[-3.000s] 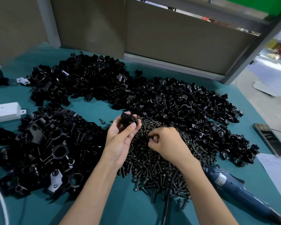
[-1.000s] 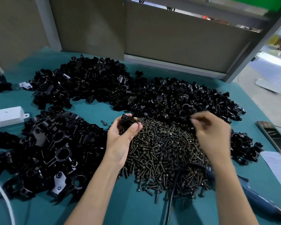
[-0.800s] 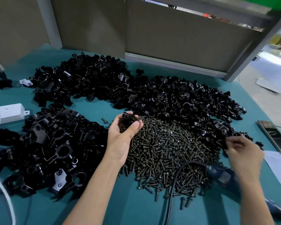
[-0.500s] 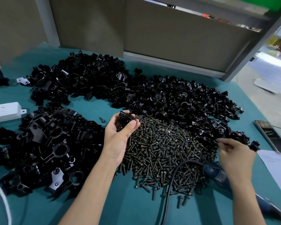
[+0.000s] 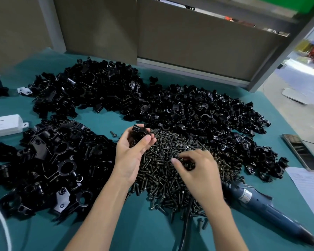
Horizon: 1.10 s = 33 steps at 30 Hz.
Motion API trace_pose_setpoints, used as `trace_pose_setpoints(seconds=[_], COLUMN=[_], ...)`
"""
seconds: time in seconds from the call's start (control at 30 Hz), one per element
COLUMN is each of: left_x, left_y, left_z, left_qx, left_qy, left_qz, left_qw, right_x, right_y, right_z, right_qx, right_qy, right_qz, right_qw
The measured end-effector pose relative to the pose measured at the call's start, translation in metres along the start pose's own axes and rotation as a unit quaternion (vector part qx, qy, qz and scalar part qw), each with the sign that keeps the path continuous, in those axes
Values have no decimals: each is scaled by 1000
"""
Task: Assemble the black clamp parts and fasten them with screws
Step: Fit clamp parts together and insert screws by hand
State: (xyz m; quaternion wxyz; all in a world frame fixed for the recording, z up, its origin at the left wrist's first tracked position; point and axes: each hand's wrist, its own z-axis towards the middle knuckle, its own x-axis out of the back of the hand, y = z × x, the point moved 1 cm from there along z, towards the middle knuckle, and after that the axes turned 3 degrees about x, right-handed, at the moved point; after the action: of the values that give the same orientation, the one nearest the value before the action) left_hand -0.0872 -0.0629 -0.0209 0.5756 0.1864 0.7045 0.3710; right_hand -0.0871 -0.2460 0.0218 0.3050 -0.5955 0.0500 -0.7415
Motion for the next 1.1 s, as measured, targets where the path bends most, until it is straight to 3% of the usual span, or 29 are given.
trace_pose_setpoints(seconds=[0.17,0.6,1.1], left_x=[0,-1,-2], left_y=[0,1,-2], left_z=[0,-1,0], left_qx=[0,2,13], left_qy=[-3,-4,1], left_qz=[-1,0,-9], left_qw=[1000,1000,1000], right_x=[-14,-11,2], right_y=[-5,0,9], right_z=[5,21,22], right_qx=[-1,-5,-17], right_qy=[-45,-156,-107], right_qz=[-52,-43,46], right_qw=[998,987,993])
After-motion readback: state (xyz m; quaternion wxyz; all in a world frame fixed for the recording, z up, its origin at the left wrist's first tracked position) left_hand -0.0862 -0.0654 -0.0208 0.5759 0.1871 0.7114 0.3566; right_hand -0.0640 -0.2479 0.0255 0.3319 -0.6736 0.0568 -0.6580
